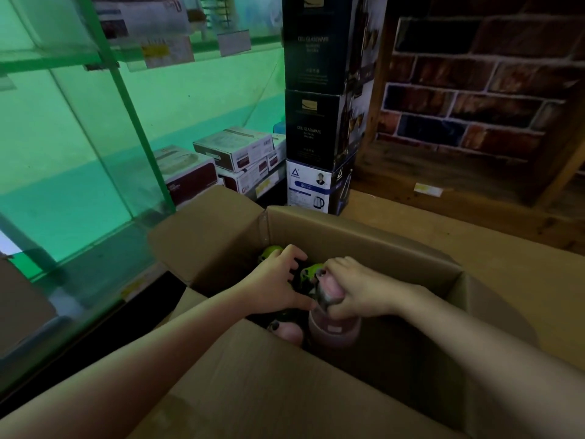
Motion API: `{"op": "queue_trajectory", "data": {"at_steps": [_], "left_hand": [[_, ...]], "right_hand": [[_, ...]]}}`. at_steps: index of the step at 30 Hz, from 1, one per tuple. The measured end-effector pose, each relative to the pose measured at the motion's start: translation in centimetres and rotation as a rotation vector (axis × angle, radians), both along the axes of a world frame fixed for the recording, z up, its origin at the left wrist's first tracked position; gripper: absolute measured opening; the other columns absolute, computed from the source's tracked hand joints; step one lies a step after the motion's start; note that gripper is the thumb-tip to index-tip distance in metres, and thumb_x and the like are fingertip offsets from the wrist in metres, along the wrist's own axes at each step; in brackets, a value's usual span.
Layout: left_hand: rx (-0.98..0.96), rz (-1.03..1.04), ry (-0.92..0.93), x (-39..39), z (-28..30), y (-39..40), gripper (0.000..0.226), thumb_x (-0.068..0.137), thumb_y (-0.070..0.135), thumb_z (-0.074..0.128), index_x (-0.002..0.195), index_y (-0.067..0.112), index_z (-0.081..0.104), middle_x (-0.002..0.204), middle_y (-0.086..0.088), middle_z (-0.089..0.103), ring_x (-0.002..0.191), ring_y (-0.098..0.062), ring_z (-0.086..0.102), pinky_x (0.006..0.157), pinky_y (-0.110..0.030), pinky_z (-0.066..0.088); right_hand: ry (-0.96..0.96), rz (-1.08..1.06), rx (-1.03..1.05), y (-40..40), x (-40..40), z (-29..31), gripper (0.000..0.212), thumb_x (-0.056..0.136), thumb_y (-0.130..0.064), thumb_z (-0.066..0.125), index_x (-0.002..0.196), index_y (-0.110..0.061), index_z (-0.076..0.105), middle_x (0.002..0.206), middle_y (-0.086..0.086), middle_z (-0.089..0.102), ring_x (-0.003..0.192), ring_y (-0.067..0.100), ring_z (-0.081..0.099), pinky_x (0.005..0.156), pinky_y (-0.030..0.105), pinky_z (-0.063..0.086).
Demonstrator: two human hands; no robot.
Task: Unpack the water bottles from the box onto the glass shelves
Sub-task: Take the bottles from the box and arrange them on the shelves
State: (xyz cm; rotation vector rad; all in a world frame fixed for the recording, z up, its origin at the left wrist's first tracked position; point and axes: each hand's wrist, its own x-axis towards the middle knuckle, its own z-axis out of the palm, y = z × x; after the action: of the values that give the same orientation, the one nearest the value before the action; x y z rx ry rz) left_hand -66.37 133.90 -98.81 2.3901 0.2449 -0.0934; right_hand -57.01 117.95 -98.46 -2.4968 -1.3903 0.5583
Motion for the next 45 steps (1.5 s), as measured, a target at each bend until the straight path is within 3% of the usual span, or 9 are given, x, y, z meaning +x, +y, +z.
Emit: {"op": "queue_trajectory", "data": {"at_steps": [3, 9, 11, 14, 22, 29, 33, 38, 45], "left_hand": [[0.045, -0.037, -0.008, -0.5, 1.0, 0.0, 0.087, 0.065, 0.031, 0.084, 0.136, 0.020, 0.035, 0.131, -0.001, 0.043, 0.119, -0.015, 0.047, 0.100, -0.033, 0.045], [0.040, -0.054, -0.119, -3.2, 5.2, 1.3, 0.089, 0.058, 0.048, 0.084, 0.132, 0.026, 0.039, 0.124, 0.009, 0.048, 0.114, -0.011, 0.049, 0.099, -0.031, 0.044], [-0.078, -0.038, -0.205, -4.9, 7.7, 2.2, 0.081, 0.058, 0.041, 0.086, 0.126, 0.033, 0.043, 0.123, 0.009, 0.056, 0.112, -0.009, 0.057, 0.099, -0.035, 0.048], [-0.212, 0.019, -0.308, -8.6, 11.6, 4.0, 0.079, 0.062, 0.022, 0.087, 0.124, 0.038, 0.041, 0.117, 0.011, 0.064, 0.106, -0.001, 0.062, 0.095, -0.026, 0.051], [-0.132, 0.297, -0.592, -22.3, 20.7, 11.2, 0.090, 0.048, 0.042, 0.088, 0.127, 0.030, 0.047, 0.118, 0.000, 0.067, 0.110, -0.020, 0.064, 0.097, -0.048, 0.049], [0.029, 0.530, -0.767, -33.4, 28.8, 17.9, 0.085, 0.051, 0.042, 0.084, 0.127, 0.026, 0.049, 0.115, 0.004, 0.067, 0.105, -0.013, 0.066, 0.092, -0.041, 0.054], [0.054, 0.653, -0.792, -36.8, 31.0, 22.1, 0.083, 0.054, 0.039, 0.088, 0.126, 0.027, 0.050, 0.115, 0.005, 0.066, 0.103, -0.011, 0.065, 0.088, -0.039, 0.055], [0.042, 0.834, -0.805, -37.5, 30.7, 26.2, 0.076, 0.060, 0.030, 0.088, 0.123, 0.018, 0.047, 0.115, -0.003, 0.062, 0.102, -0.019, 0.061, 0.089, -0.041, 0.053], [0.118, 1.002, -0.700, -36.7, 28.6, 28.1, 0.080, 0.063, 0.041, 0.083, 0.125, 0.014, 0.039, 0.126, -0.008, 0.047, 0.121, -0.027, 0.043, 0.099, -0.042, 0.042]], "right_hand": [[-0.004, -0.003, 0.043, 0.3, -0.6, 2.4, 0.056, 0.072, -0.033, 0.071, 0.120, -0.018, 0.044, 0.114, -0.002, 0.044, 0.108, 0.016, 0.043, 0.092, 0.034, 0.044], [-0.016, 0.006, 0.281, 2.6, -3.7, 9.1, 0.062, 0.069, -0.030, 0.072, 0.124, -0.026, 0.043, 0.115, -0.004, 0.047, 0.102, 0.013, 0.048, 0.086, 0.031, 0.048], [-0.003, 0.014, 0.353, 3.8, -5.4, 11.5, 0.065, 0.069, -0.032, 0.073, 0.126, -0.028, 0.042, 0.115, -0.002, 0.049, 0.099, 0.015, 0.053, 0.084, 0.033, 0.051], [-0.015, 0.053, 0.487, 6.1, -8.4, 15.2, 0.066, 0.072, -0.032, 0.071, 0.130, -0.026, 0.041, 0.115, -0.002, 0.052, 0.099, 0.016, 0.055, 0.085, 0.034, 0.050], [-0.009, 0.253, 0.834, 15.9, -19.9, 25.2, 0.056, 0.074, -0.029, 0.075, 0.124, -0.026, 0.049, 0.108, -0.007, 0.058, 0.100, 0.011, 0.057, 0.087, 0.028, 0.046], [0.095, 0.386, 1.076, 24.4, -29.9, 31.9, 0.063, 0.071, -0.035, 0.078, 0.124, -0.020, 0.046, 0.102, -0.010, 0.057, 0.091, 0.008, 0.061, 0.086, 0.027, 0.049], [0.084, 0.410, 1.045, 28.4, -33.1, 33.9, 0.064, 0.078, -0.032, 0.073, 0.132, -0.017, 0.041, 0.112, -0.005, 0.054, 0.101, 0.011, 0.060, 0.080, 0.014, 0.045], [0.036, 0.375, 0.979, 31.5, -34.1, 33.9, 0.062, 0.083, -0.026, 0.068, 0.135, -0.013, 0.037, 0.124, 0.007, 0.052, 0.111, 0.018, 0.057, 0.097, 0.031, 0.045], [0.037, 0.365, 0.918, 33.0, -33.9, 32.8, 0.059, 0.084, -0.026, 0.066, 0.134, -0.015, 0.037, 0.125, 0.007, 0.050, 0.110, 0.018, 0.057, 0.100, 0.034, 0.045]]}}
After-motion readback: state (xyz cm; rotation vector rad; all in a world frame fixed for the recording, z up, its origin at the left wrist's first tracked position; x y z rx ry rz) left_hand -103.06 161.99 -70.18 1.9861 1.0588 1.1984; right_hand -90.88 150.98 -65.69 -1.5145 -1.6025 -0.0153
